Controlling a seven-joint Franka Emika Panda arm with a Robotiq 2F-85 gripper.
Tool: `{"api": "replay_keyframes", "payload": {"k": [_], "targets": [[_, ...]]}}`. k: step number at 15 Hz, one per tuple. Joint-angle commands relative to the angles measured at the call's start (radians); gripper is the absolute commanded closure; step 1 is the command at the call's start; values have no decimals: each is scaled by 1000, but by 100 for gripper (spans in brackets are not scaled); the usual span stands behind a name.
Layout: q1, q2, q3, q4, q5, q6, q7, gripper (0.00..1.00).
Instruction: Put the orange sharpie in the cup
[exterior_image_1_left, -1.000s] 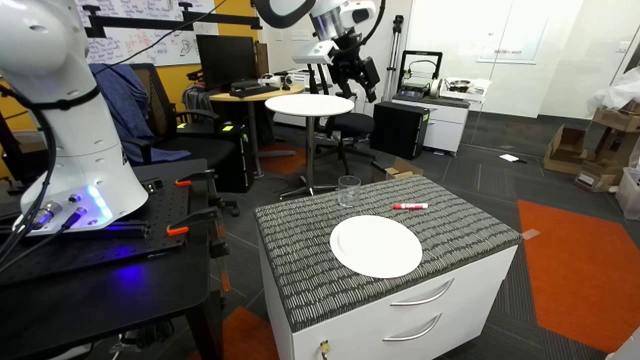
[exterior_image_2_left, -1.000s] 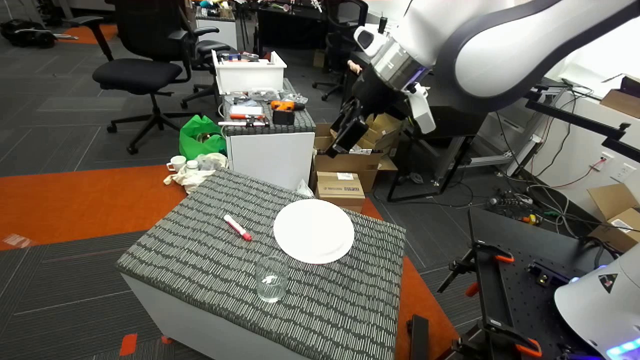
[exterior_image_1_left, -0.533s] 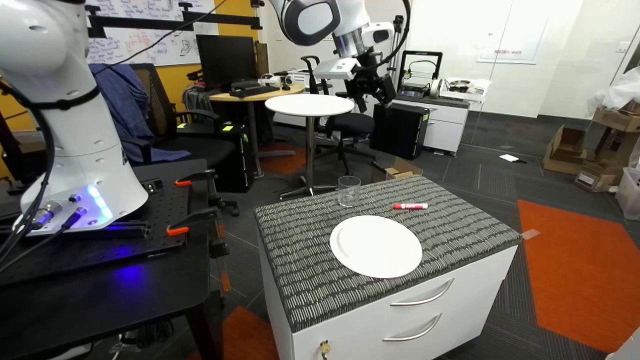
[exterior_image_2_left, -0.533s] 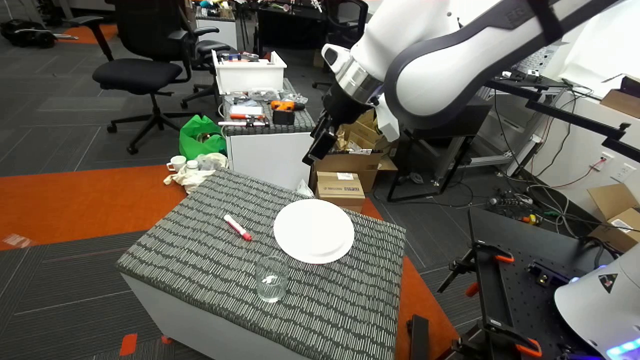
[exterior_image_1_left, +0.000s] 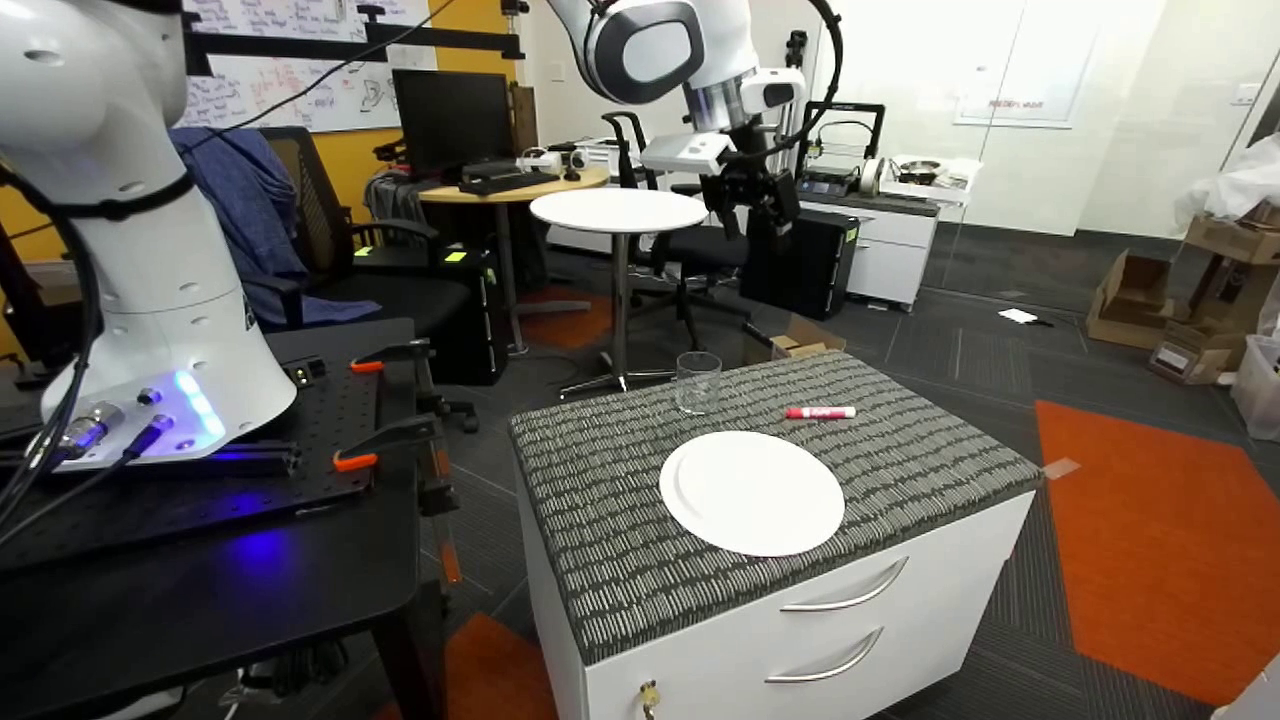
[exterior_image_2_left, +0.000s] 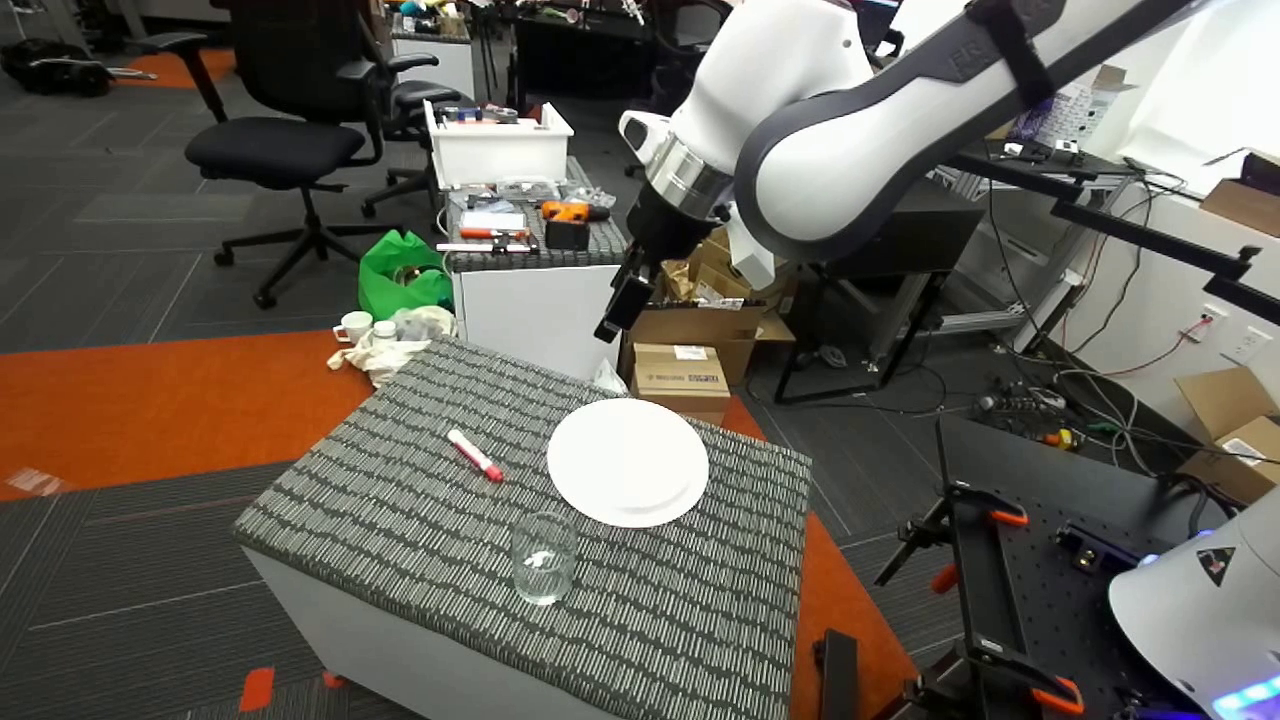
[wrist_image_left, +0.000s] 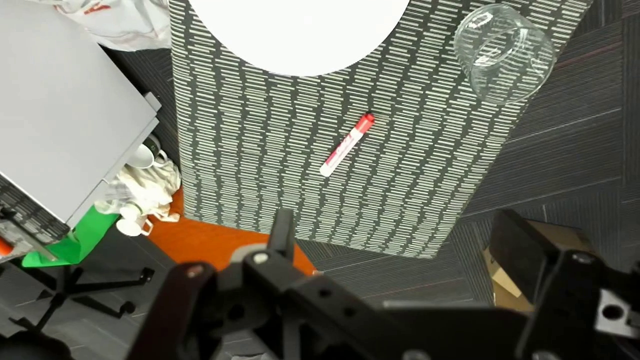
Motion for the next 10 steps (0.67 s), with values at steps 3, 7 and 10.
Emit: {"api": "replay_keyframes", "payload": {"k": [3,7,10], "targets": [[-45,-15,32,-17,-79,4,72,0],[-63,25,26,-1,-150,36,146,0],[-93,69,59,16,-134,71,137,0]]}}
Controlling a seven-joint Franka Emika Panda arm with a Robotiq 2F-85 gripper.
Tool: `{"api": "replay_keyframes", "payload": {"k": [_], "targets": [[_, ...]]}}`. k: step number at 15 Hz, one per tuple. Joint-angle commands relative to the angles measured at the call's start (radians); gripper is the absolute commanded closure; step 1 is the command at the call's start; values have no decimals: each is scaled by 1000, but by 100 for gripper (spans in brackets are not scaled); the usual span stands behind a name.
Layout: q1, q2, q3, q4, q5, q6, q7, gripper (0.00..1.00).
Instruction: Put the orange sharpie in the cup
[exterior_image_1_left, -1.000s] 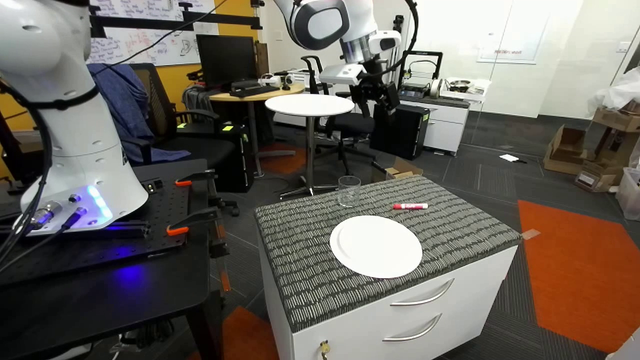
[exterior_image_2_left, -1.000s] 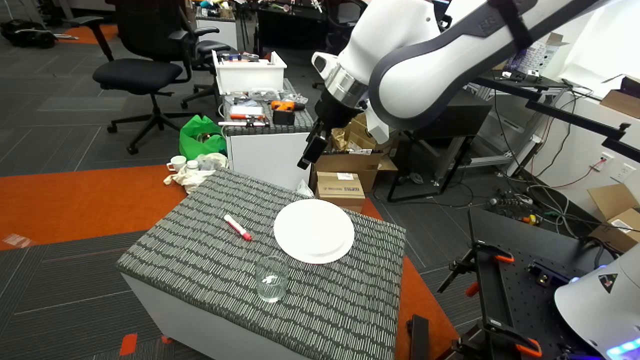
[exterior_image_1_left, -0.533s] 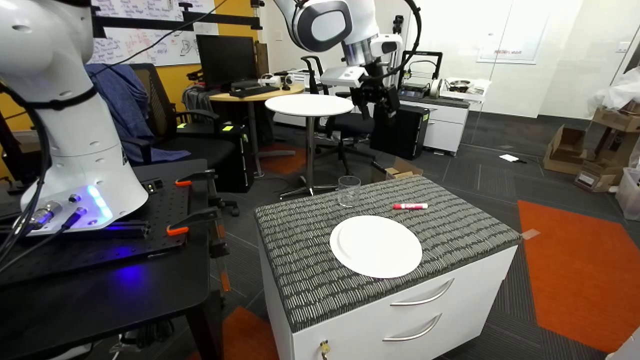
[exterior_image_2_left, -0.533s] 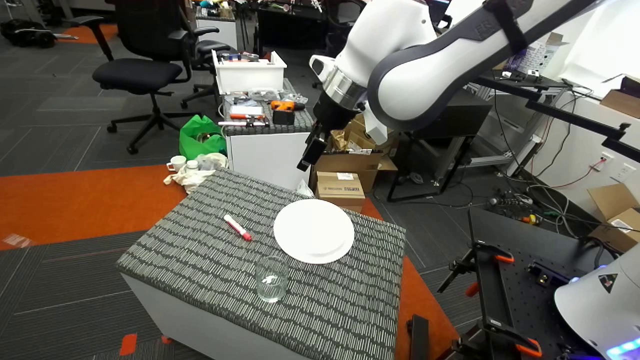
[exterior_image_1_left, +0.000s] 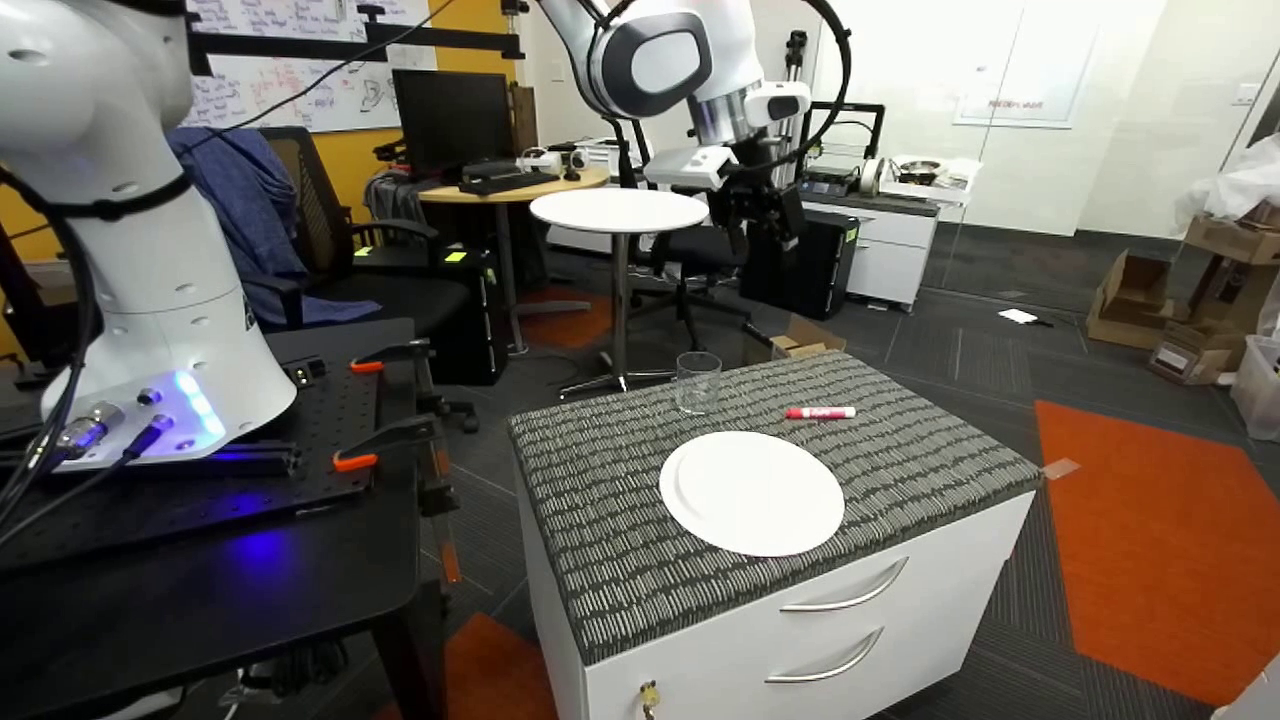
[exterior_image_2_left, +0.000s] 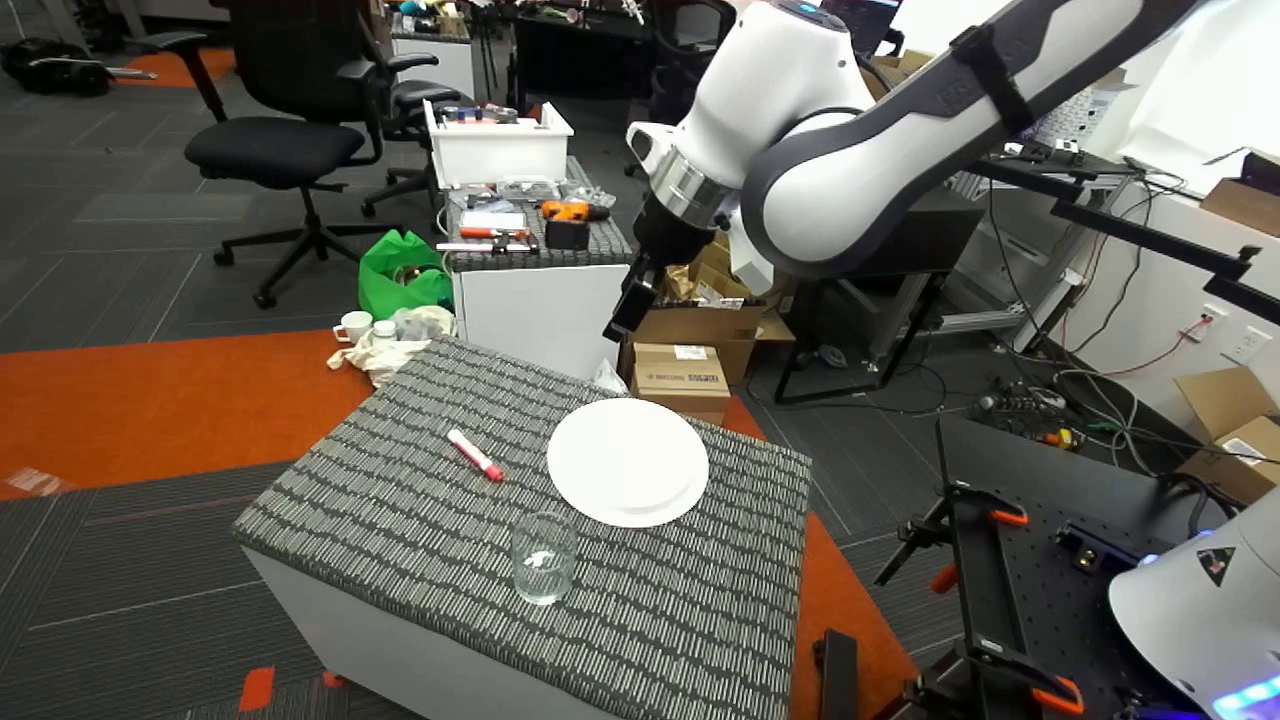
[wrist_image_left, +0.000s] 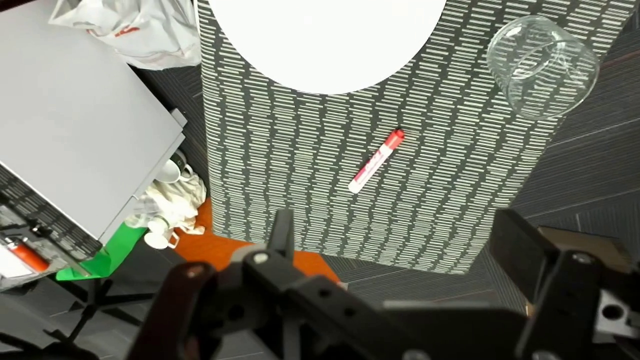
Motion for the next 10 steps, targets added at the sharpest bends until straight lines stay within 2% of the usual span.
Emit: {"api": "replay_keyframes", "payload": {"k": [1,6,7,9,10], "targets": [[-44,58,52,25,-5,58,19,0],[-93,178,125,103,15,139,24,0],[-88,207,123,125,11,158,42,0],[-45,265,76,174,-7,188,108,0],[-42,294,79,201,-2,193,126,0]]}}
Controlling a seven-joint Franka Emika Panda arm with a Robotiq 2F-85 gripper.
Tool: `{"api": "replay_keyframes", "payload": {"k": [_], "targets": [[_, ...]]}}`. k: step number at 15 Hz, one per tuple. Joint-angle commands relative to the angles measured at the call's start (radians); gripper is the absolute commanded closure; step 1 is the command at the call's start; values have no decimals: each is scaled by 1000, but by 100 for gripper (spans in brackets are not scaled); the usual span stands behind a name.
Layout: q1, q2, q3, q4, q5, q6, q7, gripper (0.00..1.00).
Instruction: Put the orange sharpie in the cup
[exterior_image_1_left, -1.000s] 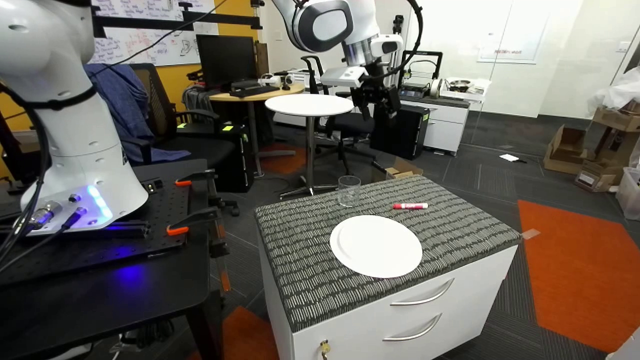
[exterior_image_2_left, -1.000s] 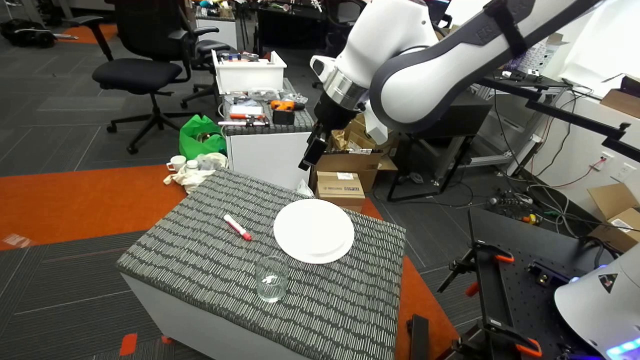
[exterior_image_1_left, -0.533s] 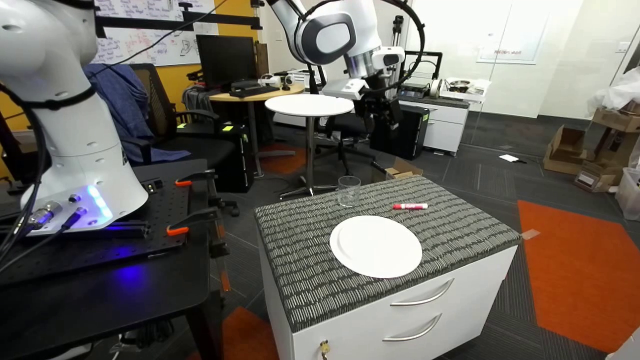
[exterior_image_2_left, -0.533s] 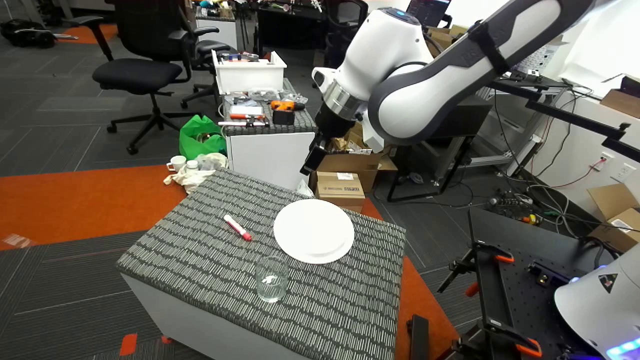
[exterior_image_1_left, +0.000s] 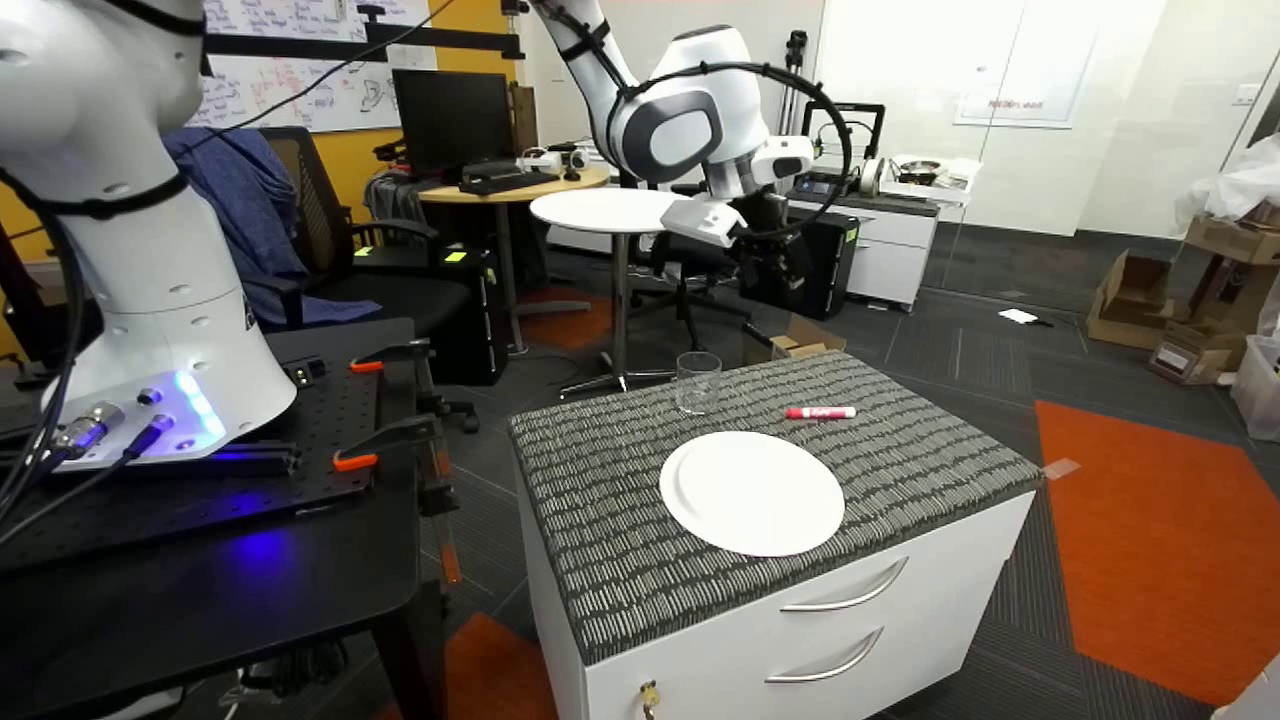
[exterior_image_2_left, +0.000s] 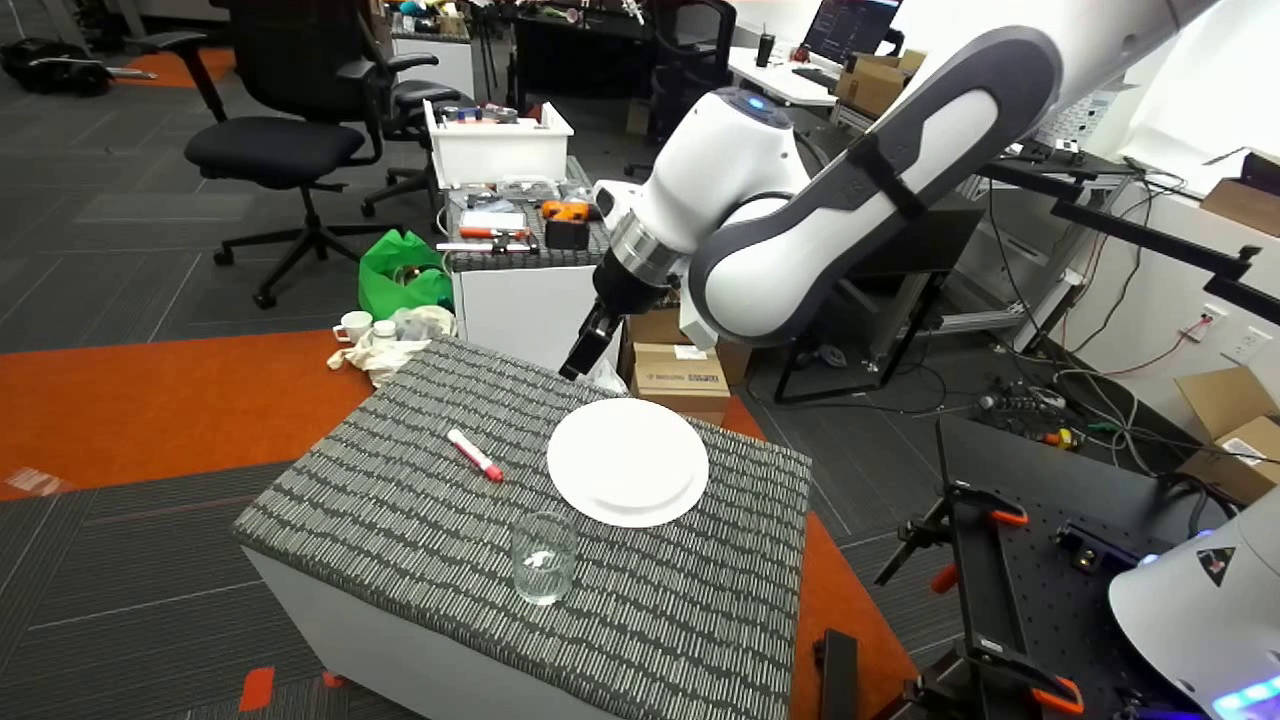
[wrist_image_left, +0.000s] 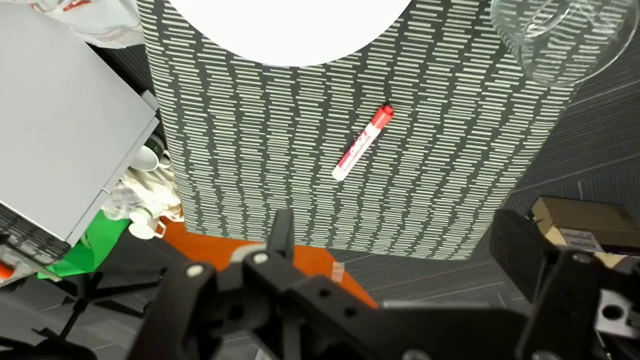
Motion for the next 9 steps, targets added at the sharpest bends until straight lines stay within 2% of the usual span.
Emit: {"api": "replay_keyframes", "payload": {"k": [1,9], "targets": [[30,114,-19,115,-4,34,93,0],[72,311,-16,355,16,13,205,0]]}}
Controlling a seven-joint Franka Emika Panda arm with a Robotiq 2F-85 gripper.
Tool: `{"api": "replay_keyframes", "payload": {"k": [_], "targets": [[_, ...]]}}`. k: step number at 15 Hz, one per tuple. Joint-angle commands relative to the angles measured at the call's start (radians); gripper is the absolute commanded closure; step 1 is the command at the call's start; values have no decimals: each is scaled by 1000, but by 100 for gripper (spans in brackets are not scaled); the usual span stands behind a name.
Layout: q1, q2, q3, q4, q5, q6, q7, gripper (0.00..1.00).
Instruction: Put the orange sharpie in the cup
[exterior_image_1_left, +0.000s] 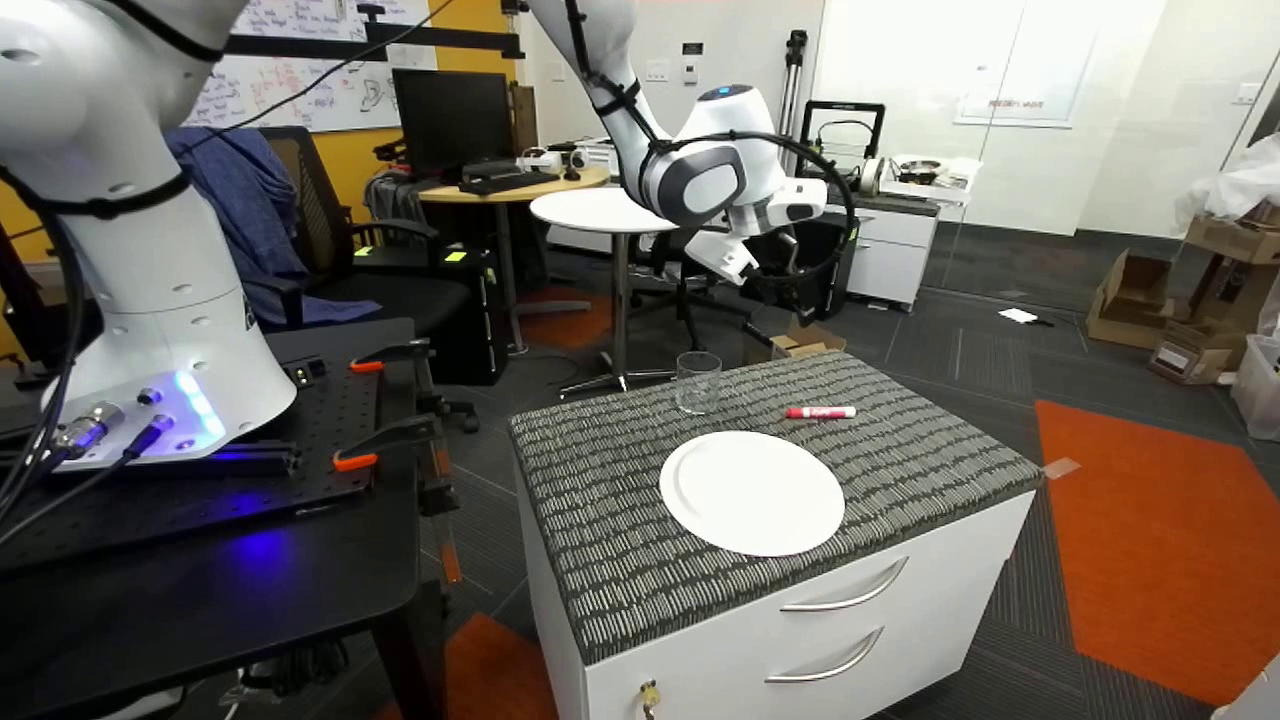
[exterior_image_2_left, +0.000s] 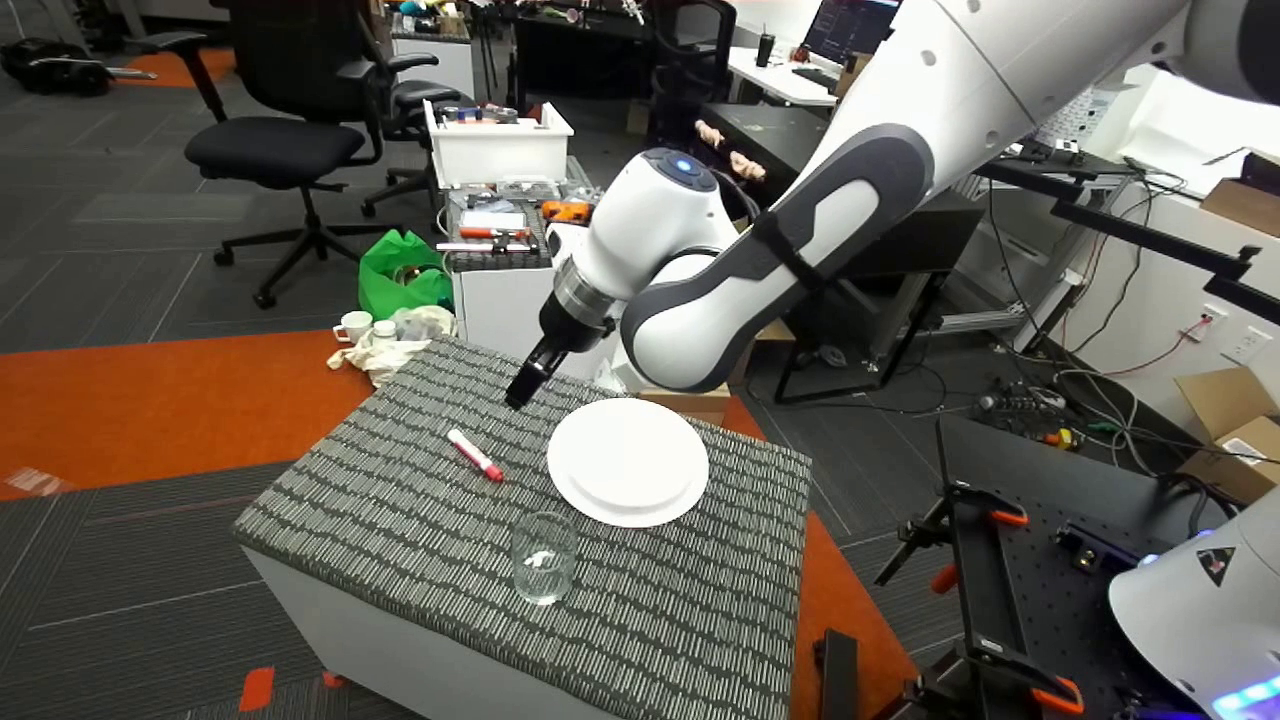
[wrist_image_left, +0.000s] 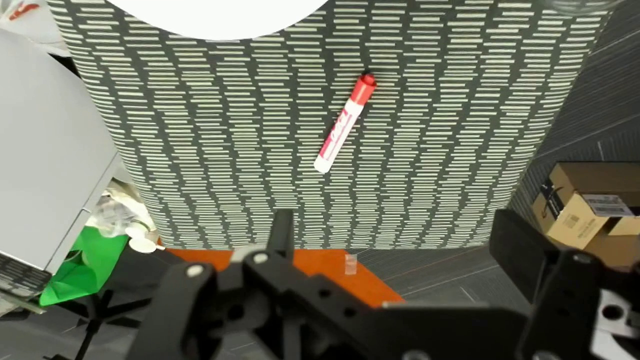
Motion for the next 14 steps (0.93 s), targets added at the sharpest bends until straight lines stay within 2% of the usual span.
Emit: {"api": "replay_keyframes", "payload": {"k": [1,6,8,14], "targets": [[30,108,-10,152,19,-8,65,0],[69,235,-38,335,39,-71,148,0],[72,270,-40,396,39,-153,157,0],[109,356,-102,562,10,-397,210,0]]}}
